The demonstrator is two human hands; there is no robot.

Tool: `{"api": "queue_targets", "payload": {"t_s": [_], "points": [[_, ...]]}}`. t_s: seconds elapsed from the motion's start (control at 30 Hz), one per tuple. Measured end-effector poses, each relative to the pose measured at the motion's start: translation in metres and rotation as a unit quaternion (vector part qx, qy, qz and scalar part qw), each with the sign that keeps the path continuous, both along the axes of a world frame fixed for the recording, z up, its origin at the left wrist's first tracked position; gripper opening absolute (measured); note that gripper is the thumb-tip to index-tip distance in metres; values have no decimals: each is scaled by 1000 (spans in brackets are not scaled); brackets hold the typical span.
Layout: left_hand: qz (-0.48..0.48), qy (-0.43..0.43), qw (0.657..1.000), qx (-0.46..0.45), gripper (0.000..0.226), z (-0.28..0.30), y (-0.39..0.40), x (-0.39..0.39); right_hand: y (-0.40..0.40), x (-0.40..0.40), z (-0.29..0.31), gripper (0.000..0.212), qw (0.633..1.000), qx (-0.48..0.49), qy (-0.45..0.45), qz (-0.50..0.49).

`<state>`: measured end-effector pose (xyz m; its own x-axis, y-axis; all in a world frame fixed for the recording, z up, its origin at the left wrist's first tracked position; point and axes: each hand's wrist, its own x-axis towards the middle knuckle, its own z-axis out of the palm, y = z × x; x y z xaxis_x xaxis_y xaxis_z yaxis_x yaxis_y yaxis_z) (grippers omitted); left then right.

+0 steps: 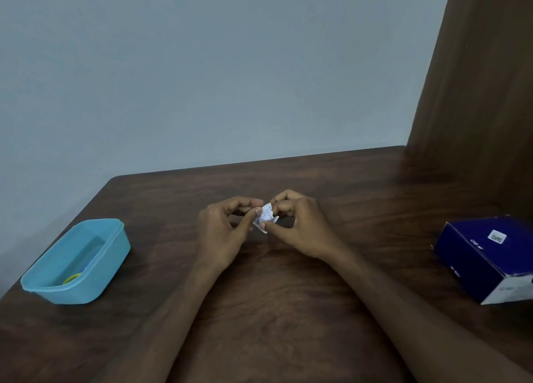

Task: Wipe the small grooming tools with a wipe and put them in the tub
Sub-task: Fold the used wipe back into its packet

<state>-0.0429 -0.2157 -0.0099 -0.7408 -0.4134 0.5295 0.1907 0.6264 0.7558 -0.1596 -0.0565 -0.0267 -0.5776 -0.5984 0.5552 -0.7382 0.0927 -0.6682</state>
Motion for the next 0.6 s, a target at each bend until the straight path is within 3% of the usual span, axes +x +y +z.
{"api": "queue_targets", "payload": {"t_s": [0.1, 0.23, 0.33, 0.6], "points": [[-12, -13, 999, -43, 22, 0, 3, 0, 0, -1, 1, 9, 1000, -11, -21, -16], [-50, -21, 988, -145, 52, 0, 7, 1, 0, -7, 1, 6, 994, -29, -101, -34], [-34, 8, 977, -210, 48, 0, 6, 0, -2, -7, 0, 3, 988, -44, -146, -15], [-31, 13, 967, -253, 44, -5, 3, -3, -4, -2, 0, 19, 986, -59, -153, 1]]}}
